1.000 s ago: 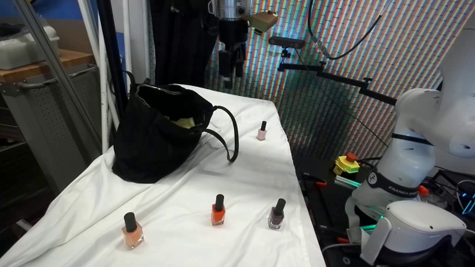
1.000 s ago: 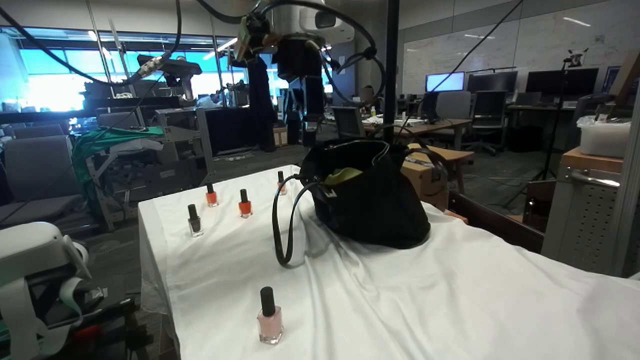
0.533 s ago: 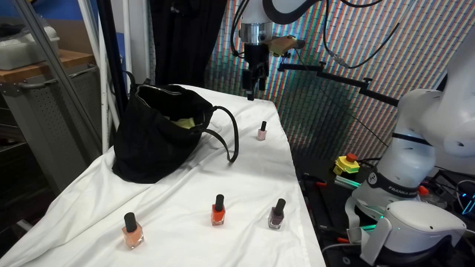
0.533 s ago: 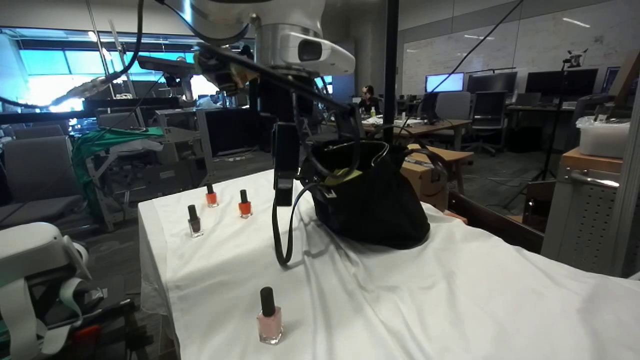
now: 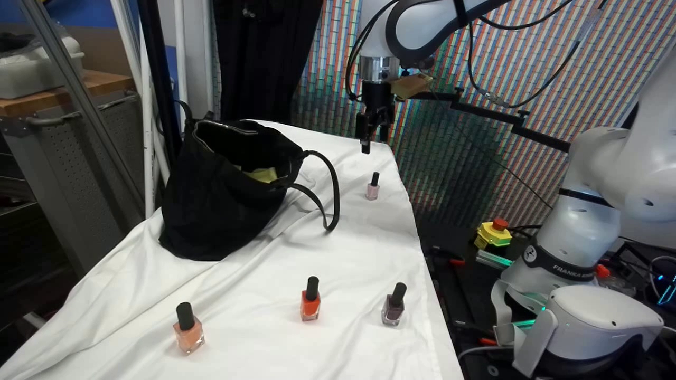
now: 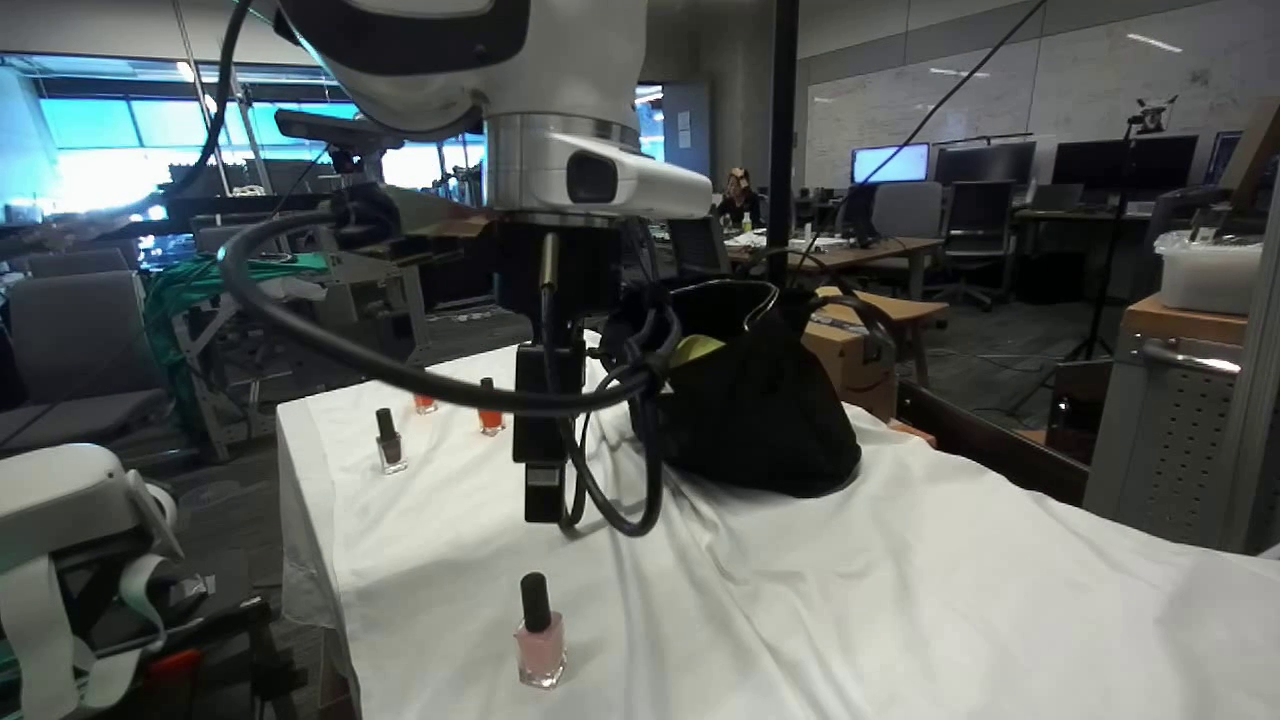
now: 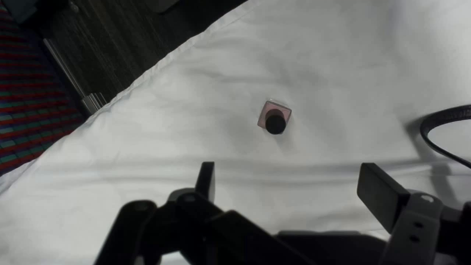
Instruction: Put all the nail polish bottles into the bag
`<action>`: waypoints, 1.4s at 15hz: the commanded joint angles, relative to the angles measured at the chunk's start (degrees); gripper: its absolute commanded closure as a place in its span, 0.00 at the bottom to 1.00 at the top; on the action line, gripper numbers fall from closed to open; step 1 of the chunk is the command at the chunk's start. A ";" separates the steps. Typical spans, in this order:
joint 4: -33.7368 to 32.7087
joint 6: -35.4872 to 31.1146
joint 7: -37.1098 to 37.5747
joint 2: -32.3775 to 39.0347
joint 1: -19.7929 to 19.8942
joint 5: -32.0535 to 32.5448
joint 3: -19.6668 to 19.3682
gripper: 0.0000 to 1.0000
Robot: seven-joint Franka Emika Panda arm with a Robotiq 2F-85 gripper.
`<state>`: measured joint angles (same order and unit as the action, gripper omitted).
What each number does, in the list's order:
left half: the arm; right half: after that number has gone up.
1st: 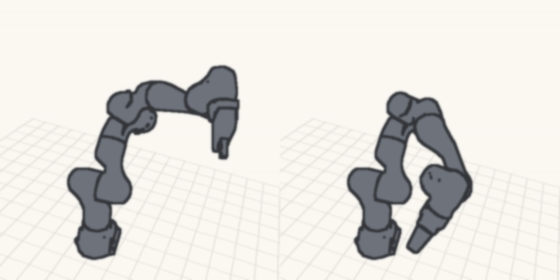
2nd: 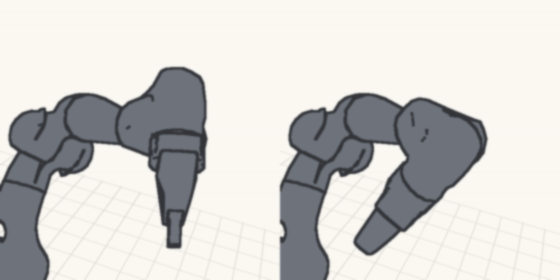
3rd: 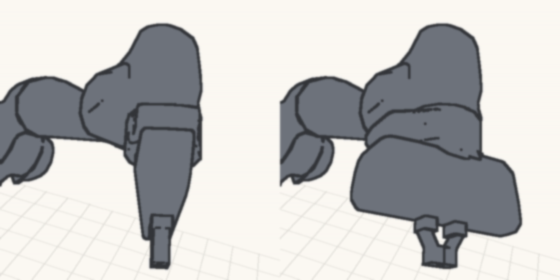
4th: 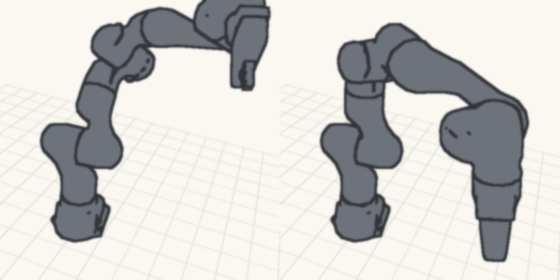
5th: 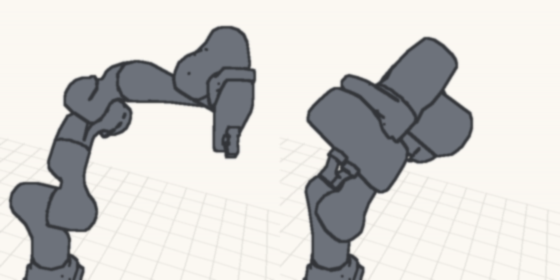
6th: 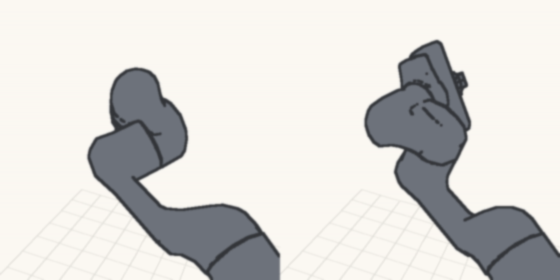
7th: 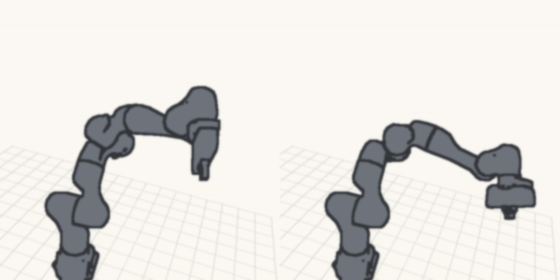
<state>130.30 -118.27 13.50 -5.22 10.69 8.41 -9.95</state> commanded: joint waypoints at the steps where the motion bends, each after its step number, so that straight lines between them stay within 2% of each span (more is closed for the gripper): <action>1: 2.46 -5.30 1.88 -0.24 0.72 -2.22 -0.59 0.00; 7: 3.55 -9.73 1.95 2.54 1.73 -7.30 -1.69 0.00; 13: 2.04 -10.91 2.83 7.25 2.26 -10.33 -2.10 0.00; 15: 5.14 -11.26 3.48 5.54 2.49 -10.00 -2.42 0.00; 21: 7.80 -11.52 3.87 5.51 2.94 -10.67 -3.14 0.00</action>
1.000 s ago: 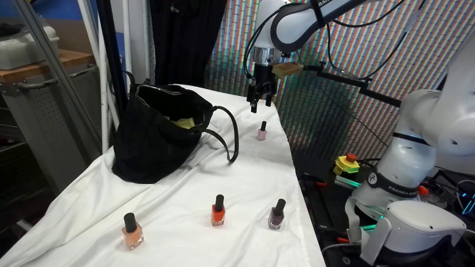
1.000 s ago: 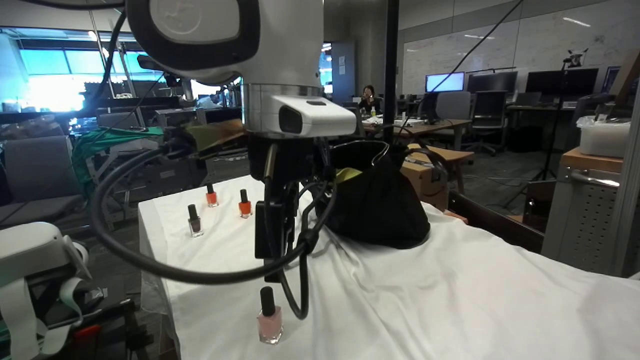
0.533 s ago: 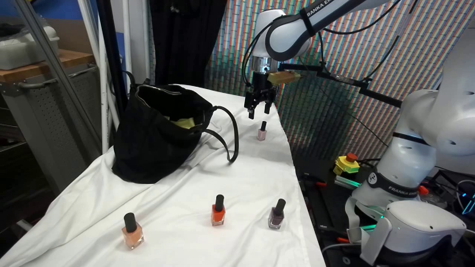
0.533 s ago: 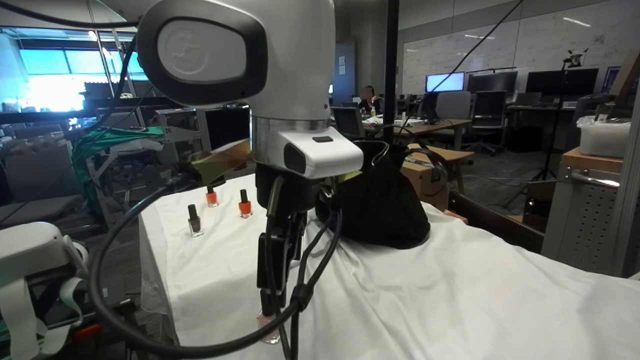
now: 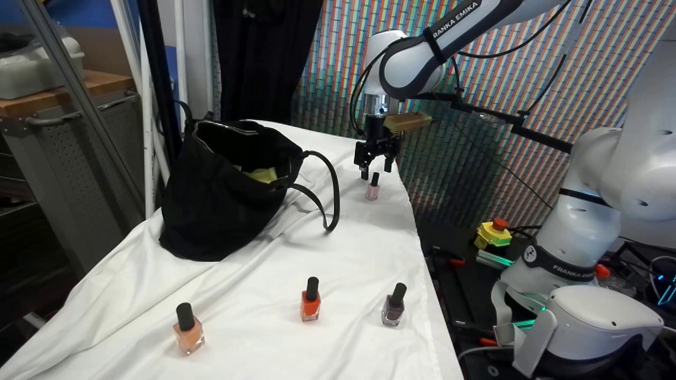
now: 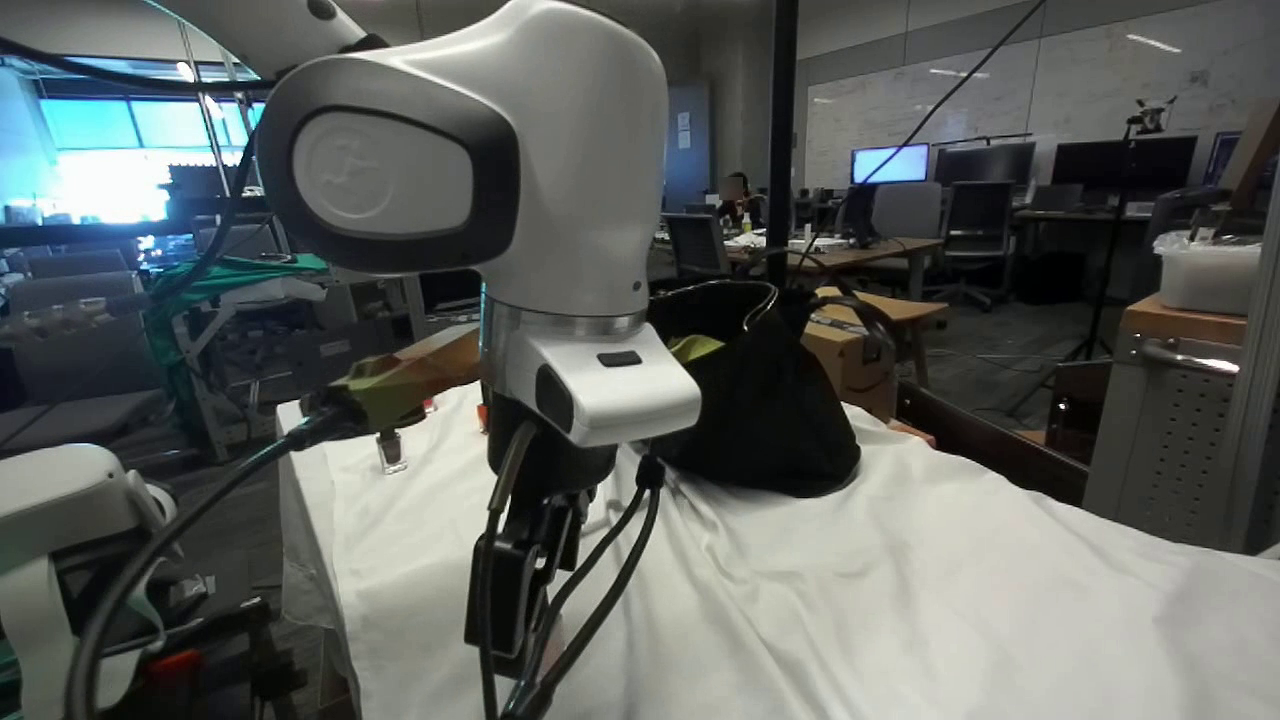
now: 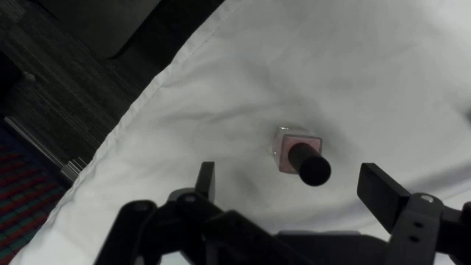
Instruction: Put all the nail polish bottles into the bag
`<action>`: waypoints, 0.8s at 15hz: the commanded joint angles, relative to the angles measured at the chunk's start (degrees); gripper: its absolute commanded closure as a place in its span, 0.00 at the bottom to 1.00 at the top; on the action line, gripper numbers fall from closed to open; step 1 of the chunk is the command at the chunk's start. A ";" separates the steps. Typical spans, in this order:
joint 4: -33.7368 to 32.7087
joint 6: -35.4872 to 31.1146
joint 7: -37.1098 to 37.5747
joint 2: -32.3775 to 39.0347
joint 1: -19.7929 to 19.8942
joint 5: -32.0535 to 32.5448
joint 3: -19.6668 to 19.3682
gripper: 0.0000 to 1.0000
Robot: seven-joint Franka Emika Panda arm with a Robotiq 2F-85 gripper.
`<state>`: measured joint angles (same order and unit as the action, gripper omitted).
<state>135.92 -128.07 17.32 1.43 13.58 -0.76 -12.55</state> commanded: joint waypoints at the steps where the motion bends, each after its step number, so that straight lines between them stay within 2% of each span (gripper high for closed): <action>1: 2.55 -2.00 -0.10 -0.98 0.04 -1.89 -0.55 0.00; 6: 3.44 -3.34 -0.12 0.01 -0.32 -3.74 -0.21 0.00; 12: 1.36 -3.62 -0.57 3.23 -0.87 -5.89 0.25 0.00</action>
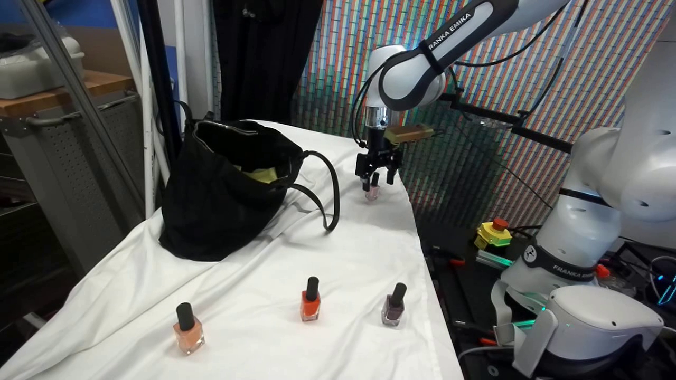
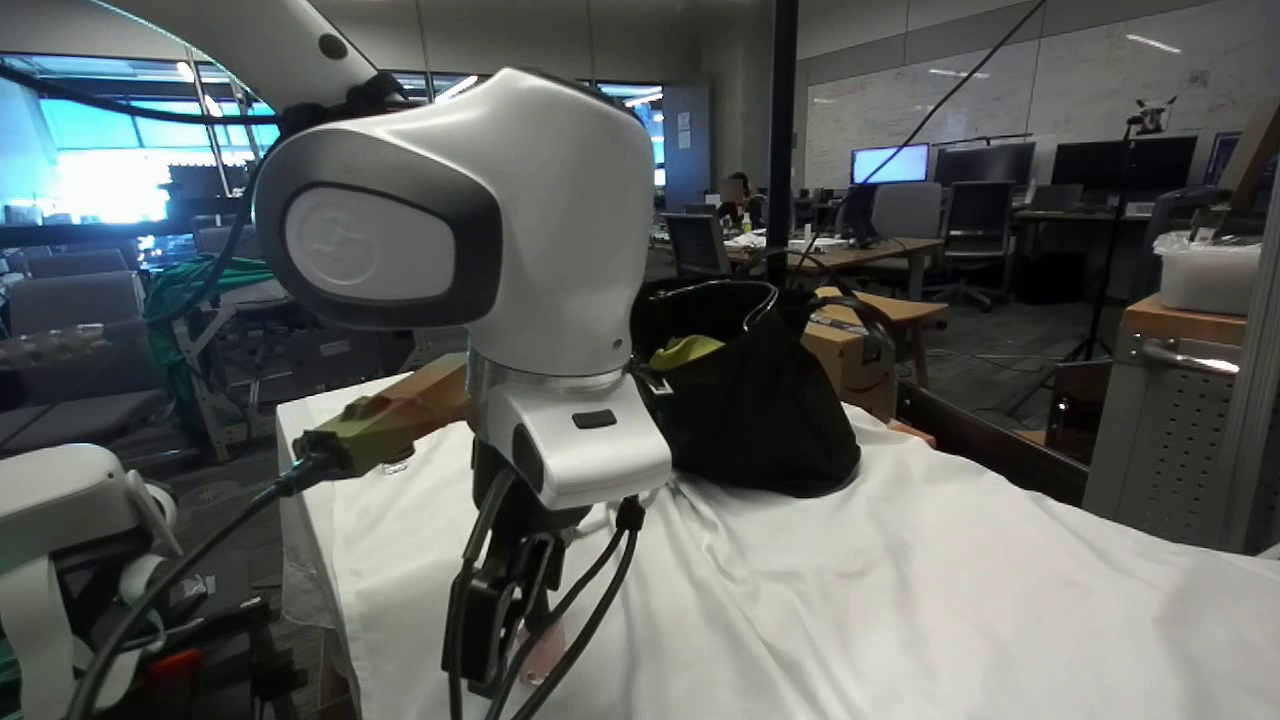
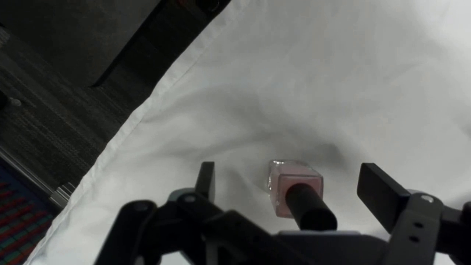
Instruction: Put all the nail polish bottles into the bag
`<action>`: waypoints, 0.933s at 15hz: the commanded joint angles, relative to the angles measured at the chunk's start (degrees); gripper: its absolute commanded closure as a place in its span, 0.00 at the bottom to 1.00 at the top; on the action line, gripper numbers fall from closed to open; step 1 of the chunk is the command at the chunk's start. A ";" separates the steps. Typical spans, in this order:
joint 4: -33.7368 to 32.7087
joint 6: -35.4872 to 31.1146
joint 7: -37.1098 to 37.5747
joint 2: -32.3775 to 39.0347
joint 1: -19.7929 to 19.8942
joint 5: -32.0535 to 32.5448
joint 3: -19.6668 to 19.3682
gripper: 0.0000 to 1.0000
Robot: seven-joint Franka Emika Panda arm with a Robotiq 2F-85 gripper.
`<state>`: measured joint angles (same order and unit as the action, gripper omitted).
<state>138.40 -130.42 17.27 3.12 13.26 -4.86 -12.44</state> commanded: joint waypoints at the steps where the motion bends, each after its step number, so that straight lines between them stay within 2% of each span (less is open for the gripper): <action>1: -0.96 -1.48 -0.54 1.67 -0.66 -1.94 0.17 0.00; 14: -1.51 -1.43 -1.21 3.84 -0.82 -3.21 0.13 0.00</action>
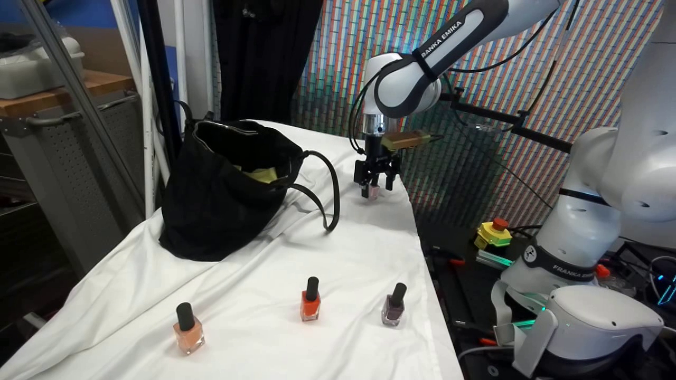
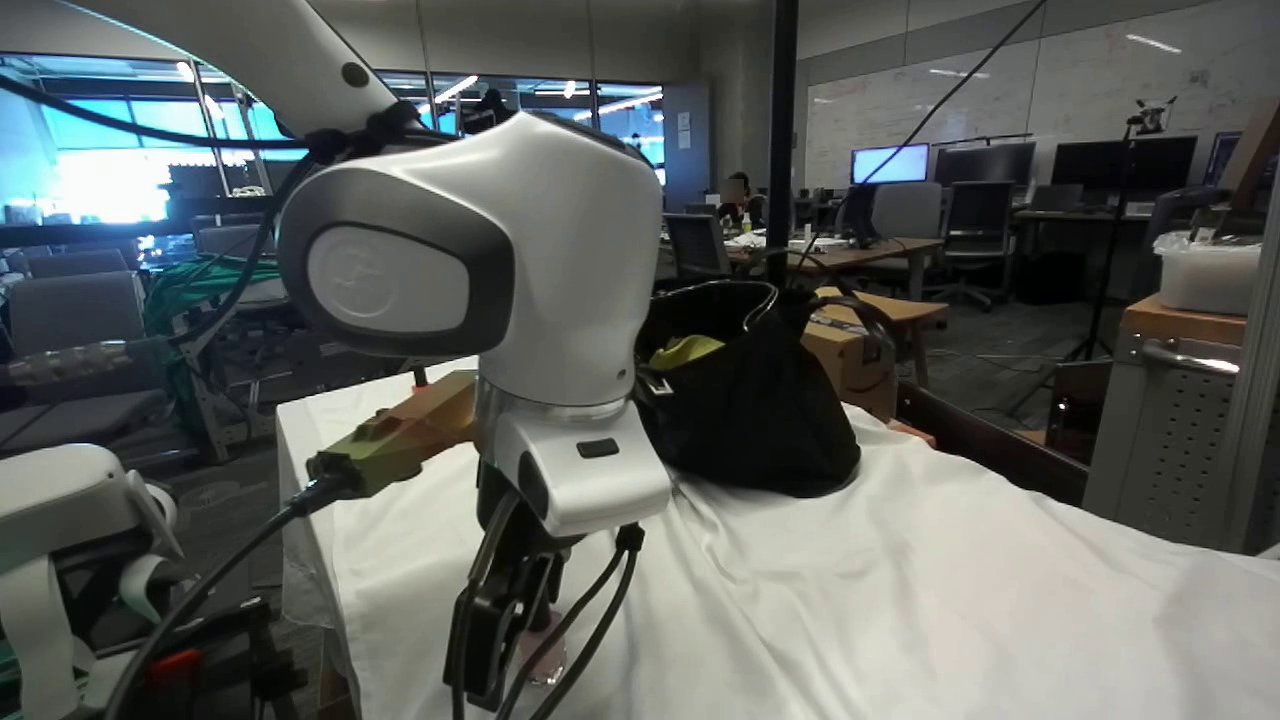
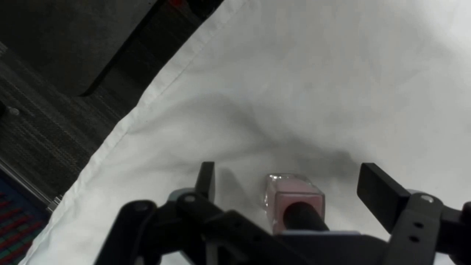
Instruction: Put all the nail polish bottles into the bag
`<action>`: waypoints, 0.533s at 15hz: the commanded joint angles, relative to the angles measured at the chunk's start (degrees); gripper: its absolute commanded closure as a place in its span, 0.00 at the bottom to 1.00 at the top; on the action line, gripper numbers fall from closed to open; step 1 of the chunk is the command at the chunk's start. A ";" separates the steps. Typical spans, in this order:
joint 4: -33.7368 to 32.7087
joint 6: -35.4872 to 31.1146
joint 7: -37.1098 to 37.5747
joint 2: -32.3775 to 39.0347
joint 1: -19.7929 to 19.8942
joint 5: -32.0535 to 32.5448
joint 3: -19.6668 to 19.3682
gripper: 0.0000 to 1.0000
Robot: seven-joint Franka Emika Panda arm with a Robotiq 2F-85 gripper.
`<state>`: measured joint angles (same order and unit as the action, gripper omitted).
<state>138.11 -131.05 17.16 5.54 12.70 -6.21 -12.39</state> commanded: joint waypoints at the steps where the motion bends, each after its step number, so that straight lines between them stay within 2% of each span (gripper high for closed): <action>1: -1.18 -0.90 -1.12 1.45 -0.27 -1.82 0.06 0.00; 8: -0.38 -0.75 -0.68 0.83 -0.35 -1.02 -0.07 0.00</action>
<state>137.75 -131.05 17.15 5.81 12.63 -6.36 -12.39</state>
